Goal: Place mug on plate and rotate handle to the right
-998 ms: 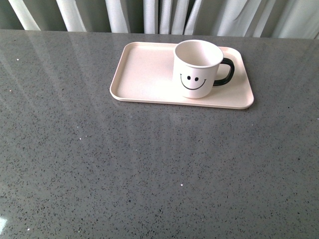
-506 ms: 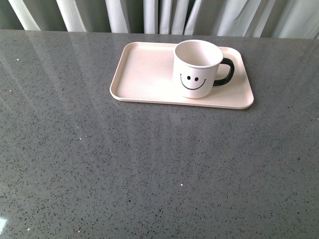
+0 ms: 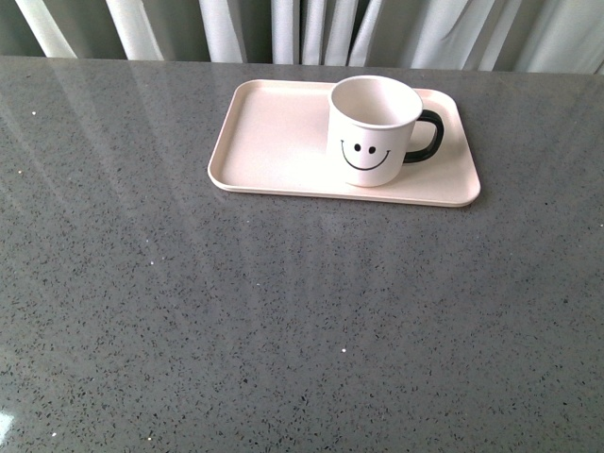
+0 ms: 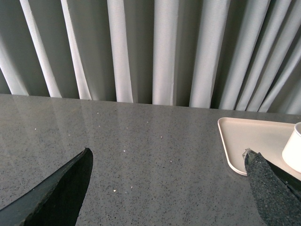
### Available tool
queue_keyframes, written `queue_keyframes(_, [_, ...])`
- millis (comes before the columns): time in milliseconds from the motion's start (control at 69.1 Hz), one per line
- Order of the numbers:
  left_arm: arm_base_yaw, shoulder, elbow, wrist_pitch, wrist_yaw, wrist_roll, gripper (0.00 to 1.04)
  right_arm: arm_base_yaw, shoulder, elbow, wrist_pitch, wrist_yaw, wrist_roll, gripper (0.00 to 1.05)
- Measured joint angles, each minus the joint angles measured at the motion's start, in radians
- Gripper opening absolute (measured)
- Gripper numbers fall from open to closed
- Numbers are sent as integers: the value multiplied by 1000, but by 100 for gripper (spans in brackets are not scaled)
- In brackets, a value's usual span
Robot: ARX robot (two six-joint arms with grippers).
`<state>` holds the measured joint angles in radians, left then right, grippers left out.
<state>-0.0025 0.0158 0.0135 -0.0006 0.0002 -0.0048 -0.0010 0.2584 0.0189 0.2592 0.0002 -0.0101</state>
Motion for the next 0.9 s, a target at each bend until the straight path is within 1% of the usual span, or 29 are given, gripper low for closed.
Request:
queue_keyframes(289, [0, 0, 0, 0, 0, 0, 95, 0, -92, 0, -93, 0, 0, 2])
queue_keyframes(347, [0, 0, 0, 0, 0, 0, 95, 0, -174, 0, -208, -1, 0, 2])
queue_keyframes(391, [0, 0, 0, 0, 0, 0, 95, 0, -224, 0, -248, 0, 0, 2])
queue_keyframes(637, [0, 0, 0, 0, 0, 0, 95, 0, -252, 0, -257, 0, 0, 2])
queue_keyframes(709, [0, 0, 0, 0, 0, 0, 95, 0, -253, 0, -257, 0, 0, 12])
queue_keyframes(897, [0, 0, 0, 0, 0, 0, 95, 0, -253, 0, -257, 0, 0, 48])
